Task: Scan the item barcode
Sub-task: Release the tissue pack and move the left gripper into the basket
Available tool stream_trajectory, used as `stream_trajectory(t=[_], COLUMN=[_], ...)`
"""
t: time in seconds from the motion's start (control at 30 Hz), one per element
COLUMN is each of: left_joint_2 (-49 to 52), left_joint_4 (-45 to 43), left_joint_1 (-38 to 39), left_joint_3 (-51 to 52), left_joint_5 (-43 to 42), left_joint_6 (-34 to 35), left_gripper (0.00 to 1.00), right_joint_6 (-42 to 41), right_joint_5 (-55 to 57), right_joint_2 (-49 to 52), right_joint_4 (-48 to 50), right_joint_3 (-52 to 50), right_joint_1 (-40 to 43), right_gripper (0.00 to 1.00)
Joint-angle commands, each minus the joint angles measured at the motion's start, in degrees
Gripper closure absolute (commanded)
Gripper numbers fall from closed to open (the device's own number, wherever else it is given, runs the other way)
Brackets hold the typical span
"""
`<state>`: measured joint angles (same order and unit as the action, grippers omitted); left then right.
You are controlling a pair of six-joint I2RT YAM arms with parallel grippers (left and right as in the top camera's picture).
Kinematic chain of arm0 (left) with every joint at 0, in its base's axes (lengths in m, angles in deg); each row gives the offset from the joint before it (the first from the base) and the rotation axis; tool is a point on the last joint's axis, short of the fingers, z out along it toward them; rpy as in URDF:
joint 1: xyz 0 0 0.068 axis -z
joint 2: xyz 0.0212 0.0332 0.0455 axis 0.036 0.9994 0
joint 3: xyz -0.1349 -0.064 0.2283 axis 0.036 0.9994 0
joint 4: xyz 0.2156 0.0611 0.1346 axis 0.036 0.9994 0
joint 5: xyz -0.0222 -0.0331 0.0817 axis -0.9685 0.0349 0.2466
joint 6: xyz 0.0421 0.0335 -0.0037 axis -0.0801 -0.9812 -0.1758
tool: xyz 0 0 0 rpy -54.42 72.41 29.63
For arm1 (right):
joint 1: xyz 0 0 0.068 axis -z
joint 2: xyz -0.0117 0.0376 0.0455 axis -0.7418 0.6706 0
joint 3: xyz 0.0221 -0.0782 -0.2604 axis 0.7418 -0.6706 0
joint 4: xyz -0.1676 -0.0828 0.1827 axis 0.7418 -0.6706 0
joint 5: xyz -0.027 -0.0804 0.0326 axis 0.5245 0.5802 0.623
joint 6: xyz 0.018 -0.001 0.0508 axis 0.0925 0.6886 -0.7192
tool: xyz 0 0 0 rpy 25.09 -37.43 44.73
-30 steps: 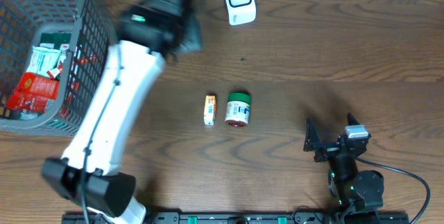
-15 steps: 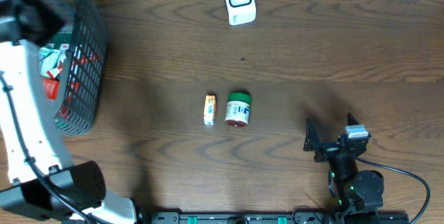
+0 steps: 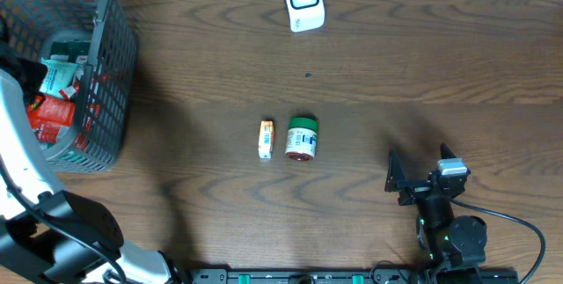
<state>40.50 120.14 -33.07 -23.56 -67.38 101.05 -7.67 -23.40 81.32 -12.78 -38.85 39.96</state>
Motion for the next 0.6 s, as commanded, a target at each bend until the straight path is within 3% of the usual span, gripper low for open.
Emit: stream_trajectory(t=[0.0,0.57], left_joint_2=[1.86,12.24], left_joint_4=[-1.73,-4.87], left_joint_1=[-0.04,-0.35], left_joint_3=[1.70,2.08], left_joint_5=[0.55,0.57], left_joint_6=[1.22,1.22], left_gripper=[0.28,0.27], right_joint_6=[0.74,0.74], right_joint_5=[-0.04,-0.04], right_joint_2=[-0.09,-0.09], right_joint_4=[-0.24,-0.24], right_joint_3=[-0.07,-0.07], right_joint_1=[0.44,0.44], right_gripper=[0.01,0.01])
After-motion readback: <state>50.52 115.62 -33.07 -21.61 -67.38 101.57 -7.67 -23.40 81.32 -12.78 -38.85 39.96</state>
